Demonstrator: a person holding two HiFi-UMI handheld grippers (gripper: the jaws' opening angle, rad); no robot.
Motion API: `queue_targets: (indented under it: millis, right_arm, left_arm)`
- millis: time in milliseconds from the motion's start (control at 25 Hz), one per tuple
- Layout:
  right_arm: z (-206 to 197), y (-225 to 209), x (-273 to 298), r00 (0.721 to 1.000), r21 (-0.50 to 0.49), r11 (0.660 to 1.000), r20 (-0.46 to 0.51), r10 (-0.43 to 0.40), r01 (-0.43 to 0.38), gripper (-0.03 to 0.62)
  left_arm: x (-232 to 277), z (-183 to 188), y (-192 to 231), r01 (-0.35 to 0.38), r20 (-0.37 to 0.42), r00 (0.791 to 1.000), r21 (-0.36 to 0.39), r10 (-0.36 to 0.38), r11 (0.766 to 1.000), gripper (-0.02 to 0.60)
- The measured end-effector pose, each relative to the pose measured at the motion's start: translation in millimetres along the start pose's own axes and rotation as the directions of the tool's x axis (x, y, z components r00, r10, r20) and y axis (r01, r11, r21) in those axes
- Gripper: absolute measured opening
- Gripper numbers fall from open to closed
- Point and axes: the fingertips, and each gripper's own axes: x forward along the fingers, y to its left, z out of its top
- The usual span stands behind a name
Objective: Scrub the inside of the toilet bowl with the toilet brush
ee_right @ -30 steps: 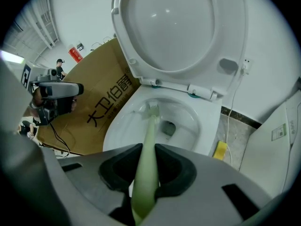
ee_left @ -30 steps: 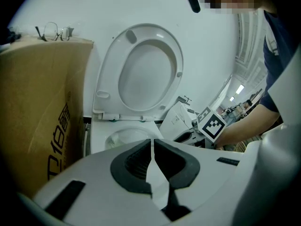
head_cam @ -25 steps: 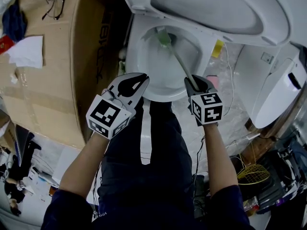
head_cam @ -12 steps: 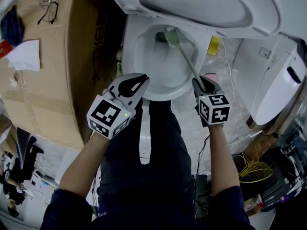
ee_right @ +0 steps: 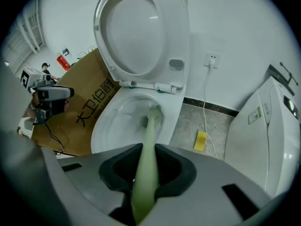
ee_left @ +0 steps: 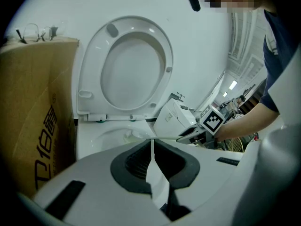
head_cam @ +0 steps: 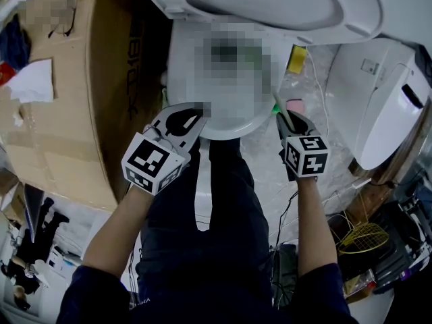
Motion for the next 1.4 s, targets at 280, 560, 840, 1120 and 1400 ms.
queue_targets:
  millis: [280, 560, 840, 1120, 1400]
  right_arm:
    - [-17.6, -5.6, -7.2, 1.0, 0.025, 0.999, -0.007, -0.03, 0.03, 0.086]
    - [-38.6, -2.9, -12.1, 0.999, 0.04, 0.998, -0.023, -0.044, 0.045, 0.086]
    - [-55.9, 8.5, -12.9, 0.998, 0.052, 0.998, -0.036, -0.042, 0.043, 0.086]
    - [-78.2, 23.6, -16.5, 0.998, 0.069, 0.997, -0.051, -0.03, 0.034, 0.086]
    - [-97.7, 38.2, -15.7, 0.998, 0.073, 0.997, -0.067, -0.014, 0.019, 0.086]
  left_arm:
    - [0.0, -5.4, -5.2, 0.019, -0.006, 1.0, 0.014, -0.019, 1.0, 0.044]
    - [-5.6, -10.6, -6.9, 0.027, -0.009, 1.0, 0.025, -0.027, 0.999, 0.044]
    - [-11.0, -19.4, -5.8, 0.03, -0.012, 0.999, 0.03, -0.03, 0.999, 0.044]
    - [-15.2, -24.5, -13.1, 0.041, -0.015, 0.999, 0.041, -0.04, 0.998, 0.044]
    - [-21.4, -32.0, -13.6, 0.036, -0.017, 0.999, 0.046, -0.036, 0.998, 0.044]
